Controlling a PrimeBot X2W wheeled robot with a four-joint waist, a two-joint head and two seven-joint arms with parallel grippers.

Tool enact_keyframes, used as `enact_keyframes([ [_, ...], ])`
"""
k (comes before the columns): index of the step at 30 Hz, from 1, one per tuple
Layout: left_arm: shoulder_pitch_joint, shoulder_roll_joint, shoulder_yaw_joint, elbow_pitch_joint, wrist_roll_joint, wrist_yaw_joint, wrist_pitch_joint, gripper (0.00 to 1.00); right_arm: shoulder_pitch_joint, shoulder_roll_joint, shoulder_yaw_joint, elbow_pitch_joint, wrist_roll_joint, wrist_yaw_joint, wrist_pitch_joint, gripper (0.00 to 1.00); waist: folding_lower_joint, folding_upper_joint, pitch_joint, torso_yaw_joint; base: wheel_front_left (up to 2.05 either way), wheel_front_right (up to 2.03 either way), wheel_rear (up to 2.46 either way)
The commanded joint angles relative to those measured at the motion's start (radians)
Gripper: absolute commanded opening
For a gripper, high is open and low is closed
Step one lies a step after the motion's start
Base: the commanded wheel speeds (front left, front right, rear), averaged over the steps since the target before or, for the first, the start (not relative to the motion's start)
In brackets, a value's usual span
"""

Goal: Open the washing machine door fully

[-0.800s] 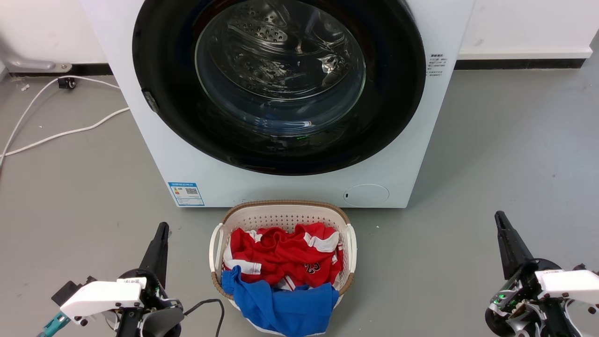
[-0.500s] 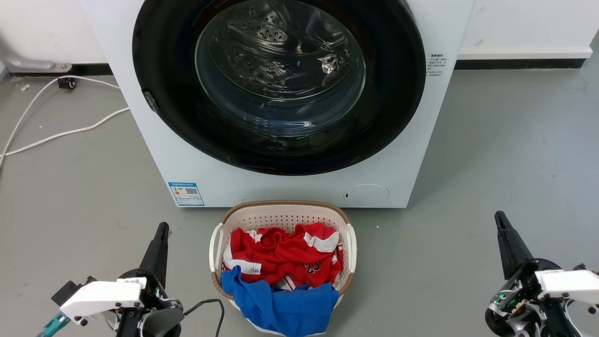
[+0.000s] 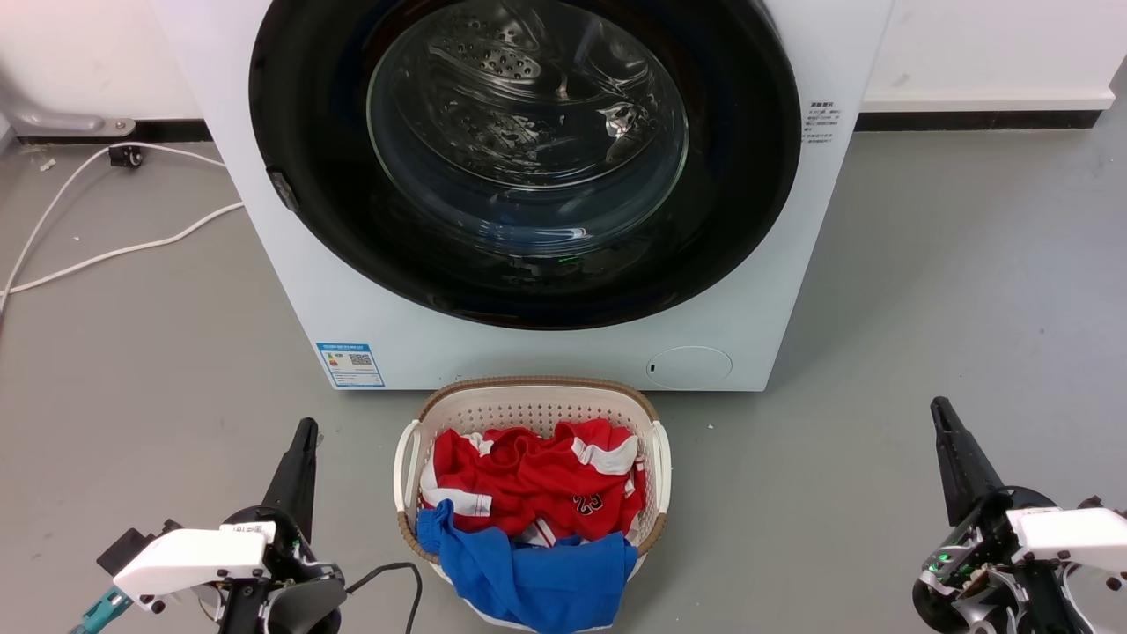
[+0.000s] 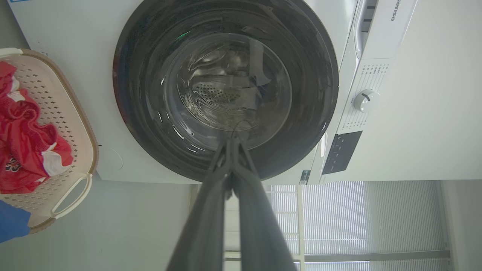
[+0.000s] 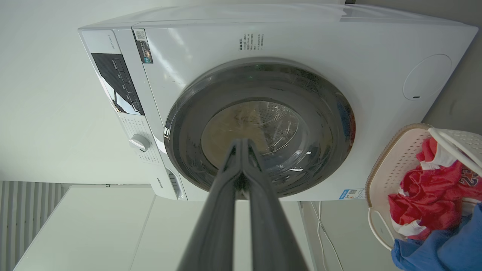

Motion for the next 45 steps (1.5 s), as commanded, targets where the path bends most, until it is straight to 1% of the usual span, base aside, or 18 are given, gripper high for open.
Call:
enact_keyframes([
  [1,-0.007,-0.002,0.002,0.000,0.002,-0.003,0.002,0.00,-0.013,0.004,0.000,0.001,-0.005,0.000,0.001,0.00,0.0000,0.0000,0.000,0.000,0.00,0.00,0.00],
  [4,0.001,0.000,-0.001,0.002,0.000,0.000,-0.001,0.00,0.002,0.000,0.000,0.002,0.000,0.000,-0.001,0.00,0.0000,0.0000,0.000,0.000,0.00,0.00,0.00],
  [5,0.006,-0.001,-0.002,0.010,0.000,0.000,-0.001,1.00,0.007,0.000,0.002,0.011,0.000,0.000,-0.001,1.00,0.0000,0.0000,0.000,0.000,0.00,0.00,0.00],
  [10,0.024,-0.002,-0.015,0.010,0.010,0.000,-0.020,1.00,0.028,0.001,0.006,0.016,-0.010,0.000,-0.020,1.00,0.0000,0.0000,0.000,0.000,0.00,0.00,0.00],
  [15,0.029,-0.002,-0.013,-0.007,0.066,0.003,-0.045,1.00,0.037,0.001,0.001,0.002,-0.065,0.000,-0.045,1.00,0.0000,0.0000,0.000,0.000,0.00,0.00,0.00],
  [19,0.030,-0.002,-0.015,-0.040,0.161,0.017,-0.064,1.00,0.042,0.001,-0.003,-0.032,-0.154,0.000,-0.064,1.00,0.0000,0.0000,0.001,0.000,0.00,0.00,0.00],
  [26,0.036,-0.002,-0.050,-0.097,0.339,0.061,-0.096,1.00,0.056,0.001,-0.002,-0.085,-0.310,0.000,-0.096,1.00,0.0000,0.0000,0.003,0.000,0.00,0.00,0.00],
  [31,0.041,-0.002,-0.076,-0.116,0.463,0.087,-0.117,1.00,0.065,0.001,-0.002,-0.120,-0.446,0.000,-0.117,1.00,0.0000,0.0000,0.004,0.000,0.00,0.00,0.00],
  [32,0.041,-0.002,-0.076,-0.116,0.463,0.087,-0.117,1.00,0.065,0.001,-0.002,-0.120,-0.446,0.000,-0.117,1.00,0.0000,0.0000,0.004,0.000,0.00,0.00,0.00],
  [33,0.043,-0.002,-0.085,-0.122,0.509,0.097,-0.125,1.00,0.068,0.001,-0.001,-0.132,-0.497,0.000,-0.125,1.00,0.0000,0.0000,0.005,0.000,0.00,0.00,0.00],
  [34,0.044,-0.002,-0.089,-0.124,0.531,0.102,-0.129,1.00,0.070,0.001,0.000,-0.139,-0.522,0.000,-0.129,1.00,0.0000,0.0000,0.005,0.000,0.00,0.00,0.00],
  [41,0.051,0.001,-0.118,-0.137,0.669,0.134,-0.156,1.00,0.084,0.001,0.016,-0.180,-0.689,0.000,-0.156,1.00,0.0000,0.0000,0.005,-0.001,0.00,0.00,0.00],
  [42,0.051,0.001,-0.118,-0.137,0.669,0.134,-0.156,1.00,0.084,0.001,0.016,-0.180,-0.689,0.000,-0.156,1.00,0.0000,0.0000,0.005,-0.001,0.00,0.00,0.00],
  [45,0.054,0.004,-0.131,-0.144,0.718,0.146,-0.167,1.00,0.092,0.001,0.022,-0.189,-0.746,0.000,-0.166,1.00,0.0000,0.0000,0.004,-0.001,0.00,0.00,0.00],
])
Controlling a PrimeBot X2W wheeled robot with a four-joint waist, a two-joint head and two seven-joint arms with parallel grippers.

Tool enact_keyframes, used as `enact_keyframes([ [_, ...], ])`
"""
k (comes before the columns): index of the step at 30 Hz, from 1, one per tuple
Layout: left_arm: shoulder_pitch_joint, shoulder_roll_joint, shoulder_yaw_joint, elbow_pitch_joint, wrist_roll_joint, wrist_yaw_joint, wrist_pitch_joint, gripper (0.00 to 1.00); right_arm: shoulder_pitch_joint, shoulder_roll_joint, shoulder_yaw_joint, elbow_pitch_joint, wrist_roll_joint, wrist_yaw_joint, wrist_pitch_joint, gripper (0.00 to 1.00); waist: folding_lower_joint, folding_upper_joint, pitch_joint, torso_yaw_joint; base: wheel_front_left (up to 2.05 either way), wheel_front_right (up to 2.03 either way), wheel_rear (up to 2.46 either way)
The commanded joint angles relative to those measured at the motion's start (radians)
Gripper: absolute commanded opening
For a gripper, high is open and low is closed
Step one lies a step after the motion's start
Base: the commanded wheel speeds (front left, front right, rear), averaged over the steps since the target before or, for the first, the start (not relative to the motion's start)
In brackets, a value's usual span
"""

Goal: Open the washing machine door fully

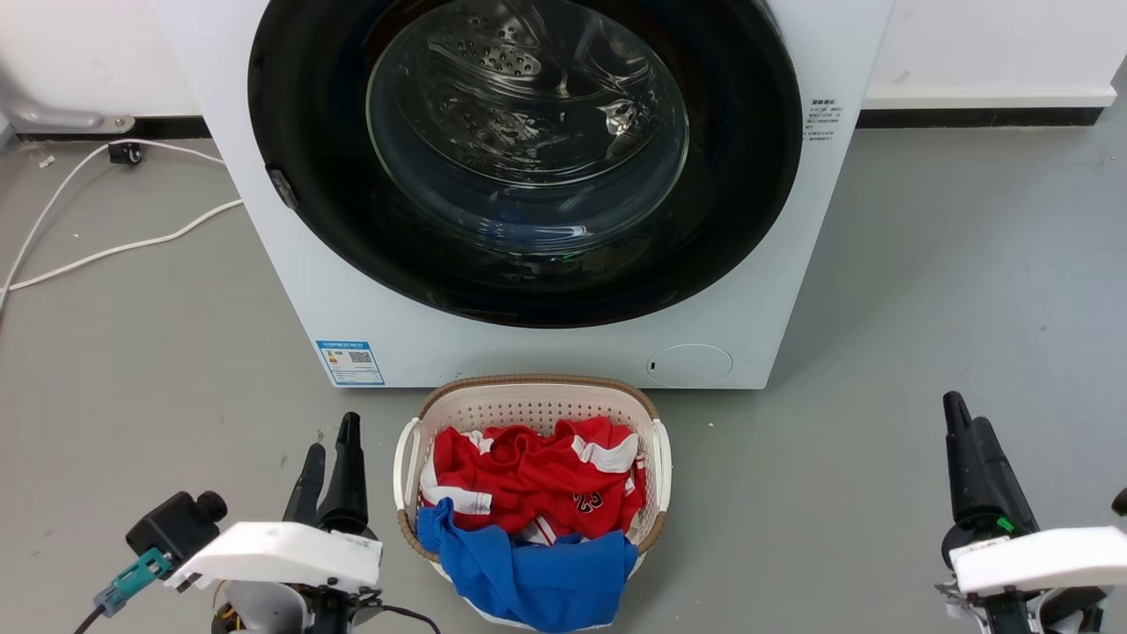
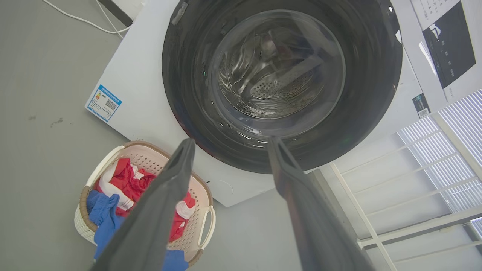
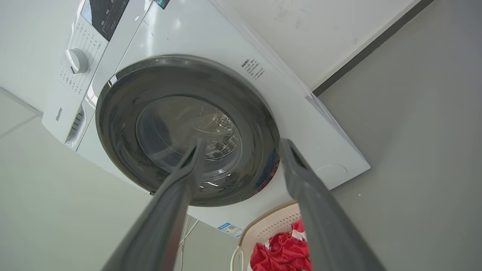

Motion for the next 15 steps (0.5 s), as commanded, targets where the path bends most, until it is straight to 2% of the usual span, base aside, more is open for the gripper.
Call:
enact_keyframes([
  [1,-0.005,0.005,-0.006,-0.021,0.032,0.006,-0.009,1.00,-0.002,-0.001,0.003,-0.023,-0.034,0.002,-0.009,1.00,0.0000,-0.0001,0.000,0.000,0.00,0.00,0.00],
  [4,0.000,0.012,-0.025,-0.026,0.092,0.019,-0.023,1.00,0.007,-0.001,0.011,-0.035,-0.103,0.002,-0.023,1.00,0.0000,-0.0001,-0.001,0.001,0.00,0.00,0.00],
  [15,0.009,0.029,-0.069,-0.045,0.225,0.049,-0.056,1.00,0.029,-0.001,0.021,-0.066,-0.248,0.002,-0.056,1.00,0.0000,-0.0001,-0.004,0.001,0.00,0.00,0.00],
])
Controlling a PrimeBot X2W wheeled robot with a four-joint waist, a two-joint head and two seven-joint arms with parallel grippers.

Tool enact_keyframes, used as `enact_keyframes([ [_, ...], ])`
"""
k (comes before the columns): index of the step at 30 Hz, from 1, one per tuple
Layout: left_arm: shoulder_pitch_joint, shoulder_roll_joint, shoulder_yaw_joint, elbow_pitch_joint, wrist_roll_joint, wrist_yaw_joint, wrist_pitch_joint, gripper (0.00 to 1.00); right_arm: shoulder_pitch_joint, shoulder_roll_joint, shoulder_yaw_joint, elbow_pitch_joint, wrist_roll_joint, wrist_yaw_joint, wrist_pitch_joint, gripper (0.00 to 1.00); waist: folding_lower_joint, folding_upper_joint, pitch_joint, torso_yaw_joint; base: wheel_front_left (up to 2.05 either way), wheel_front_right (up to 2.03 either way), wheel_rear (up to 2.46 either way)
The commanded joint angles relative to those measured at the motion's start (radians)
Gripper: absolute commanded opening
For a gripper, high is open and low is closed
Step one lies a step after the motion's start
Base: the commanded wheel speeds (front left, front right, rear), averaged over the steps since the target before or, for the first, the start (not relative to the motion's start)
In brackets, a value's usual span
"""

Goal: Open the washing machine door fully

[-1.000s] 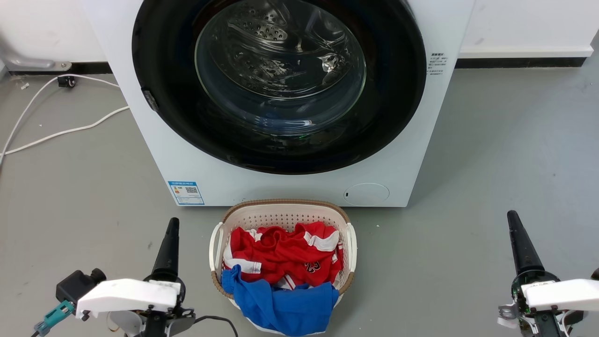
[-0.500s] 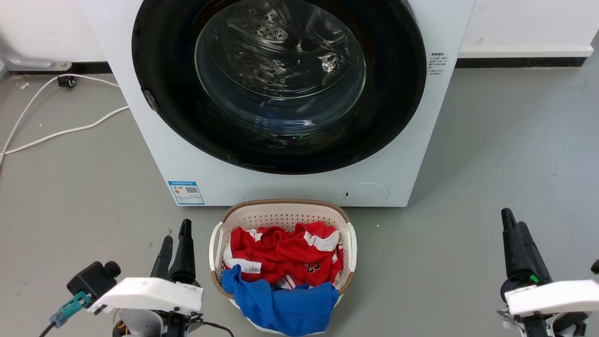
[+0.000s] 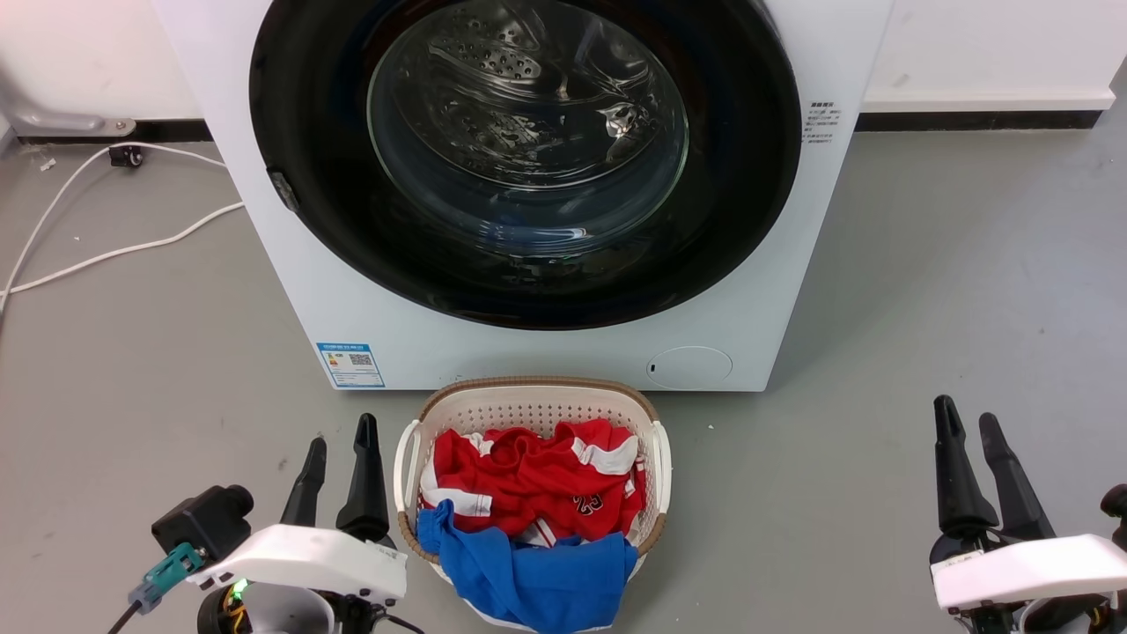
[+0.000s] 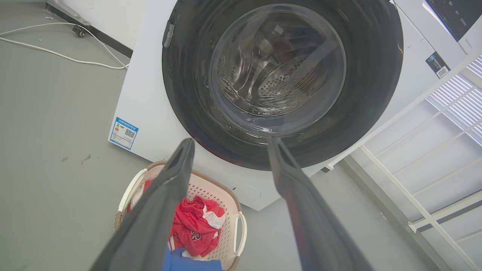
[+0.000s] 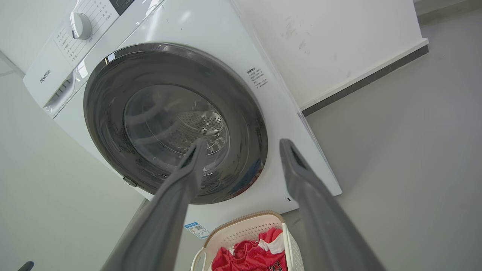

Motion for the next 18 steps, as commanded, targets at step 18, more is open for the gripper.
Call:
enact_keyframes([
  [18,0.026,0.011,-0.056,-0.050,0.253,0.023,-0.070,1.00,0.040,-0.001,0.011,-0.084,-0.263,0.002,-0.068,1.00,0.0000,0.0000,-0.006,0.003,0.00,0.00,0.00],
])
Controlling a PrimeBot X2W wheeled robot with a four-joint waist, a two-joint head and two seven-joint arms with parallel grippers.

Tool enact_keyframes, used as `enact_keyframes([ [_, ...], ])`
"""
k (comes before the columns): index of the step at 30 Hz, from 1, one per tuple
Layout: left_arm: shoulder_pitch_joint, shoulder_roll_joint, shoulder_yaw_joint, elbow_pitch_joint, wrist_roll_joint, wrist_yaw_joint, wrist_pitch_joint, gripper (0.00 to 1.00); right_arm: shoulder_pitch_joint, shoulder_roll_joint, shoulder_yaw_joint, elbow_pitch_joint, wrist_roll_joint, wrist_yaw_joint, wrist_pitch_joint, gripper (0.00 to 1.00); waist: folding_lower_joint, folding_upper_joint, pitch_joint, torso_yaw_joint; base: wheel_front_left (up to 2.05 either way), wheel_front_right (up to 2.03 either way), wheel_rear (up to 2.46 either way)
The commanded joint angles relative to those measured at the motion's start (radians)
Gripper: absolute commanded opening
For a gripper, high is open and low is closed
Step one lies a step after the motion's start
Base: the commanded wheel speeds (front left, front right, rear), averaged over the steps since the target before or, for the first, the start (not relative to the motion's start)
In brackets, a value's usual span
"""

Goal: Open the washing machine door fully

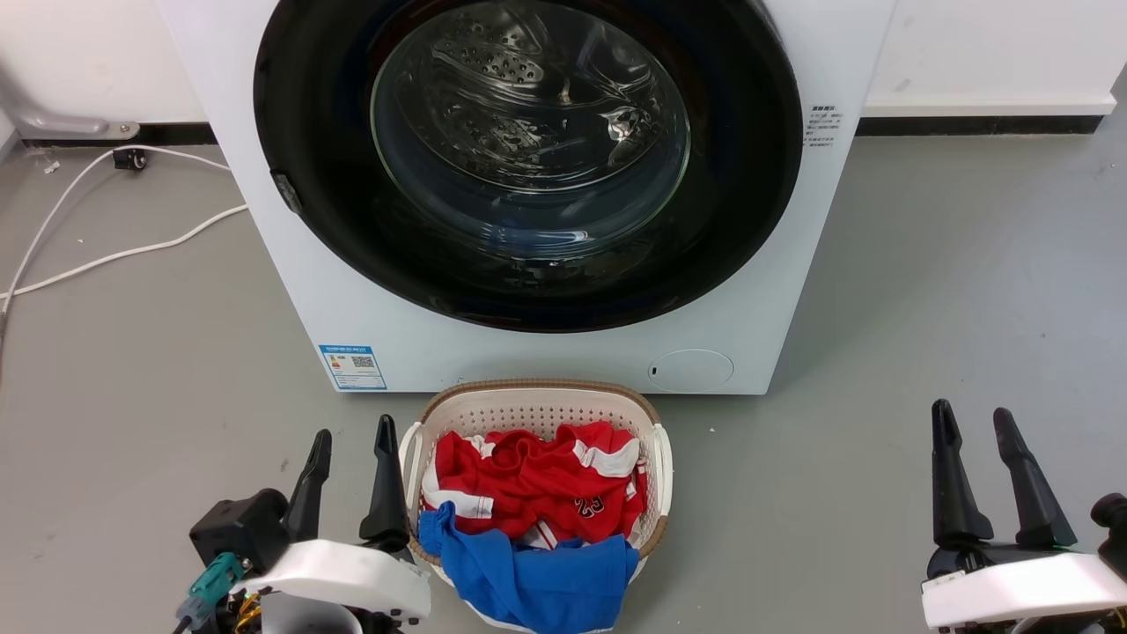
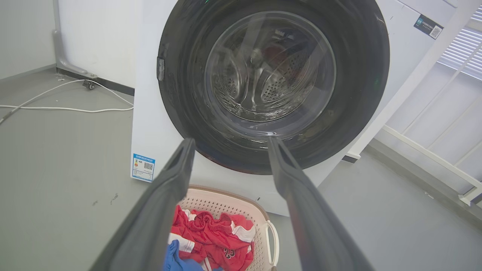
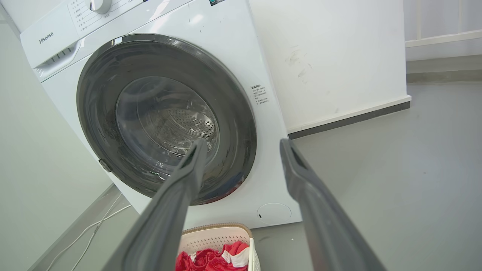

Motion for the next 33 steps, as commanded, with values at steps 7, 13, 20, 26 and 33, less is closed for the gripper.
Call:
enact_keyframes([
  [7,0.009,-0.004,-0.013,-0.014,0.085,0.003,-0.026,1.00,0.012,0.000,0.000,-0.030,-0.080,0.002,-0.024,1.00,-0.0001,-0.0001,-0.001,0.001,0.00,0.00,0.00],
  [13,0.017,-0.009,-0.016,-0.015,0.139,0.006,-0.039,1.00,0.019,0.000,-0.001,-0.043,-0.123,0.002,-0.038,1.00,-0.0001,-0.0001,-0.002,0.002,0.00,0.00,0.00],
  [20,0.024,-0.013,-0.020,-0.019,0.202,0.007,-0.055,1.00,0.032,0.000,-0.002,-0.061,-0.170,0.002,-0.053,1.00,-0.0001,-0.0001,-0.002,0.002,0.00,0.00,0.00],
  [26,0.031,-0.017,-0.024,-0.017,0.253,0.009,-0.067,1.00,0.038,0.000,-0.005,-0.069,-0.206,0.002,-0.066,1.00,-0.0001,-0.0001,-0.002,0.003,0.00,0.00,0.00],
  [33,0.038,-0.022,-0.028,-0.012,0.309,0.013,-0.082,1.00,0.049,0.000,-0.006,-0.073,-0.252,0.001,-0.080,1.00,-0.0001,-0.0001,-0.003,0.004,0.00,0.00,0.00],
])
